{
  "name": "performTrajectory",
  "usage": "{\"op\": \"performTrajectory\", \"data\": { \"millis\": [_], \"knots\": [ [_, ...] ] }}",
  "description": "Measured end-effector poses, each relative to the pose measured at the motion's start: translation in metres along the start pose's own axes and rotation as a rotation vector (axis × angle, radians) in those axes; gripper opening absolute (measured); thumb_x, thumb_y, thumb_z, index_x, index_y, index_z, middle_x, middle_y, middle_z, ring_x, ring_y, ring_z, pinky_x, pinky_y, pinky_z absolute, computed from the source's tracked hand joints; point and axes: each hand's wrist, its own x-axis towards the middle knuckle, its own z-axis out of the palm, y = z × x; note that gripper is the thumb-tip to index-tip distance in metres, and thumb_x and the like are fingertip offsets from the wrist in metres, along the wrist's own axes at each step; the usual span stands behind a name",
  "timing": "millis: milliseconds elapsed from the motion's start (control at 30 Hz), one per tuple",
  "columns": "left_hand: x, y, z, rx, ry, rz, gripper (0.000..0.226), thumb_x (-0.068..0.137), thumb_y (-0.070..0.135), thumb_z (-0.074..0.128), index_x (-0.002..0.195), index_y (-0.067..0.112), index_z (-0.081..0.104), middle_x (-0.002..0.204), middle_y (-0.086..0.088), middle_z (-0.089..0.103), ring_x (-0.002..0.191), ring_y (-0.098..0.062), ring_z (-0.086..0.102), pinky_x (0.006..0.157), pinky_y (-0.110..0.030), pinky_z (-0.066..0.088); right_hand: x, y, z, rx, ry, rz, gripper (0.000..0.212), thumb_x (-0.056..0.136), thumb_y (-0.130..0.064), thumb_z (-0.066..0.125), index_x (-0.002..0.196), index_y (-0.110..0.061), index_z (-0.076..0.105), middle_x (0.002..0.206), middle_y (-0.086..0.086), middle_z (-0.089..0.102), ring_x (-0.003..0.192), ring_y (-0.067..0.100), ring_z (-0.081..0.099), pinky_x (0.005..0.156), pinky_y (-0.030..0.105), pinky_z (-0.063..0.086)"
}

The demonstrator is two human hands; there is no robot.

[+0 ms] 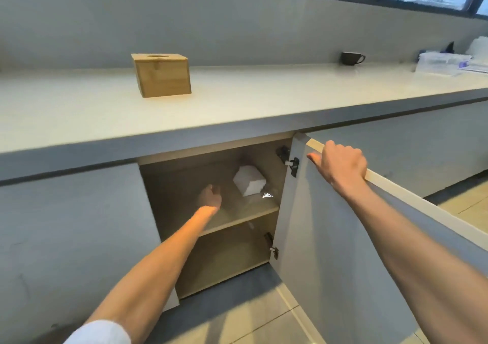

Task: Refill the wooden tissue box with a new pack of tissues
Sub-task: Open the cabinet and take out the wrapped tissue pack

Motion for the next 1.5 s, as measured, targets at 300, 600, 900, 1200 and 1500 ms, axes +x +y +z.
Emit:
{"op": "performTrajectory", "data": {
  "millis": [300,600,900,1200,1500],
  "knots": [
    [0.066,0.032,0.034,-0.626,-0.223,-0.469,0.081,0.078,0.053,0.072,0.14,0.013,0.038,0.142,-0.013,0.044,0.123,-0.034,0.051,0.096,-0.046,0.05,0.013,0.007,0.014,-0.044,0.025,-0.047,0.052,0.095,-0.064,0.031,0.083,-0.014,0.041,0.067,0.002,0.049,0.055,0.025,0.044,0.048,0.027,0.022],
    [0.106,0.08,0.085,-0.419,-0.389,-0.449,0.112,0.059,0.073,0.071,0.146,0.013,0.032,0.147,-0.019,0.038,0.13,-0.044,0.041,0.104,-0.055,0.039,0.015,0.008,0.017,-0.06,0.051,-0.054,0.053,0.096,-0.064,0.031,0.083,-0.014,0.039,0.065,0.001,0.047,0.051,0.023,0.04,0.044,0.025,0.015],
    [0.089,0.112,0.097,-0.248,-0.349,-0.415,0.059,0.087,0.047,0.065,0.126,0.005,0.048,0.116,-0.02,0.056,0.105,-0.042,0.054,0.092,-0.048,0.045,0.016,0.008,0.018,-0.084,0.045,-0.046,0.053,0.096,-0.065,0.029,0.083,-0.014,0.038,0.055,0.0,0.035,0.041,0.016,0.025,0.043,0.024,0.015],
    [0.096,0.109,0.102,-0.454,-0.312,-0.39,0.037,0.09,0.022,0.066,0.122,0.007,0.056,0.098,-0.016,0.057,0.106,-0.04,0.06,0.073,-0.045,0.052,0.019,0.008,0.023,-0.09,0.053,-0.048,0.054,0.095,-0.066,0.029,0.084,-0.014,0.039,0.054,0.0,0.031,0.04,0.015,0.027,0.041,0.023,0.017],
    [0.079,0.103,0.092,-0.575,-0.408,-0.477,0.032,0.089,0.02,0.066,0.111,-0.001,0.054,0.104,-0.023,0.054,0.087,-0.039,0.055,0.078,-0.049,0.05,0.021,0.013,0.027,-0.079,0.095,-0.077,0.054,0.095,-0.066,0.029,0.083,-0.014,0.039,0.058,-0.001,0.04,0.041,0.015,0.032,0.042,0.024,0.016]
  ]
}}
